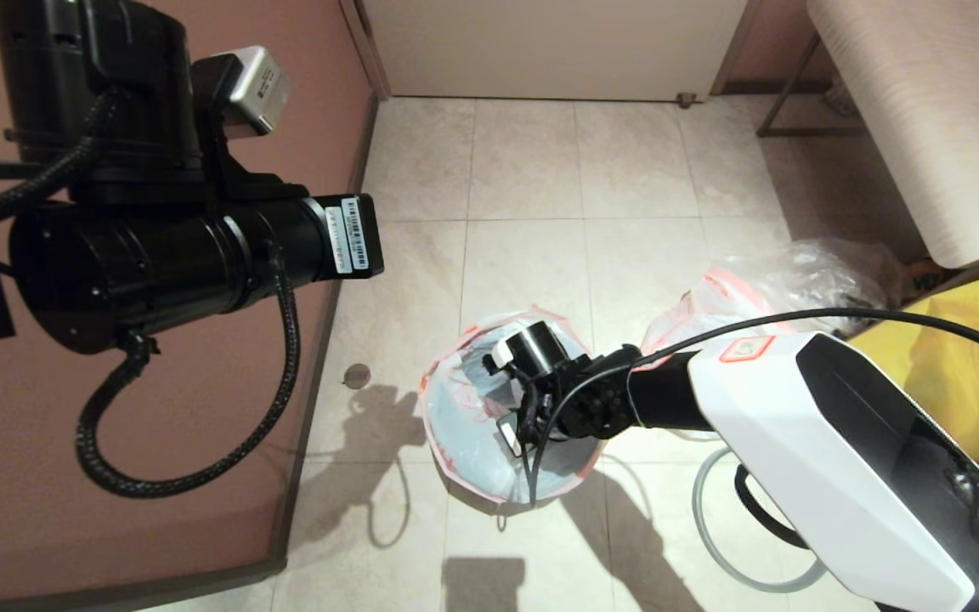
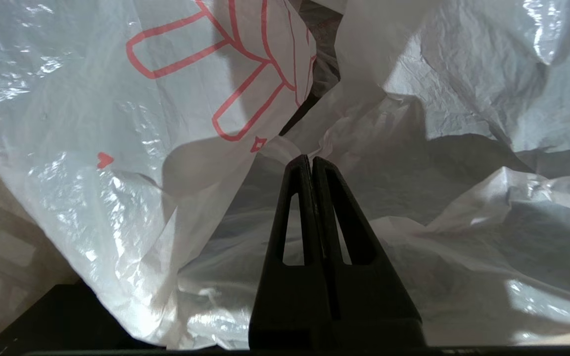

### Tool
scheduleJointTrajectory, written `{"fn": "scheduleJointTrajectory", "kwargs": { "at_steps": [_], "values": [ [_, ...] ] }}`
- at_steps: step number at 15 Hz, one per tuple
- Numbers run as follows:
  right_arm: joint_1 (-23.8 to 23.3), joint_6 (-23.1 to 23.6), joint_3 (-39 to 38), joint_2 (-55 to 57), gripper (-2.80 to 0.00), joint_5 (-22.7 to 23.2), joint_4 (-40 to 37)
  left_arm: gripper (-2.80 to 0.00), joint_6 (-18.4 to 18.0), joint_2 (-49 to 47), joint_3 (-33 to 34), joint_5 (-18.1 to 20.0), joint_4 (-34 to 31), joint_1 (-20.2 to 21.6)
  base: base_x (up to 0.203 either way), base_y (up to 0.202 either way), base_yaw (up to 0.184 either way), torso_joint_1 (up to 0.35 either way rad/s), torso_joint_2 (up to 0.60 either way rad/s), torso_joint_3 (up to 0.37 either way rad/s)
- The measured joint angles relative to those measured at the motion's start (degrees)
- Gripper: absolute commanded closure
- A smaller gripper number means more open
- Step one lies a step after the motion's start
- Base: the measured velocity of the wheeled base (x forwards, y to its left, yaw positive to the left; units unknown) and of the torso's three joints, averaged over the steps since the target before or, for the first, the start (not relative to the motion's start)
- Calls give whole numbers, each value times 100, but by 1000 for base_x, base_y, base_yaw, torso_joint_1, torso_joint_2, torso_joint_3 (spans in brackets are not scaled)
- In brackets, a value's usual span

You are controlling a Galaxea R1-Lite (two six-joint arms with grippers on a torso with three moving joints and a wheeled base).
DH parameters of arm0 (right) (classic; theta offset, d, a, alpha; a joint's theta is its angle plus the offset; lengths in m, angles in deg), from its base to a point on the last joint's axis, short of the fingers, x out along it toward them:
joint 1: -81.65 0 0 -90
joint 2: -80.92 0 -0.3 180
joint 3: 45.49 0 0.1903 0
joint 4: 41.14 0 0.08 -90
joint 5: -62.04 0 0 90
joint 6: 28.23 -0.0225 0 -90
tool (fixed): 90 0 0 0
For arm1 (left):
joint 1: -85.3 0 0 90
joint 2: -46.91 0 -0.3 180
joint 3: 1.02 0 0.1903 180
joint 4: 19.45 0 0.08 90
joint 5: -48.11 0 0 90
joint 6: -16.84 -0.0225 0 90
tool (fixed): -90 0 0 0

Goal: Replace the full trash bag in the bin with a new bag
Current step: Put the new garbage bag on the trash can

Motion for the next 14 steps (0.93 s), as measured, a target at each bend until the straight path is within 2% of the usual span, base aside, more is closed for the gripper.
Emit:
{"fn": "scheduleJointTrajectory", "kwargs": {
  "at_steps": [2,3,5,7,10,14],
  "values": [
    [53,-62,-78,-138,0,-353,16,0,5,24,15,-1,4,-18,0,0,0,0,0,0],
    [76,-154,-235,-332,-280,-656,19,0,-1,37,17,7,4,-62,0,0,0,0,0,0],
    [96,-343,-677,-862,-280,-1010,13,0,-6,46,22,11,-1,-94,0,0,0,0,0,0],
    [-67,-720,-1172,-1374,-280,-1154,-220,0,-4,67,24,7,-5,-104,0,0,0,0,0,0],
    [-354,-1330,-1387,-1542,-280,-1166,-567,0,-6,106,24,0,-15,-105,0,0,0,0,0,0],
    [-498,-1379,-1320,-1271,-280,-917,-557,0,-12,189,16,-1,-19,-90,0,0,0,0,0,0]
  ]
}}
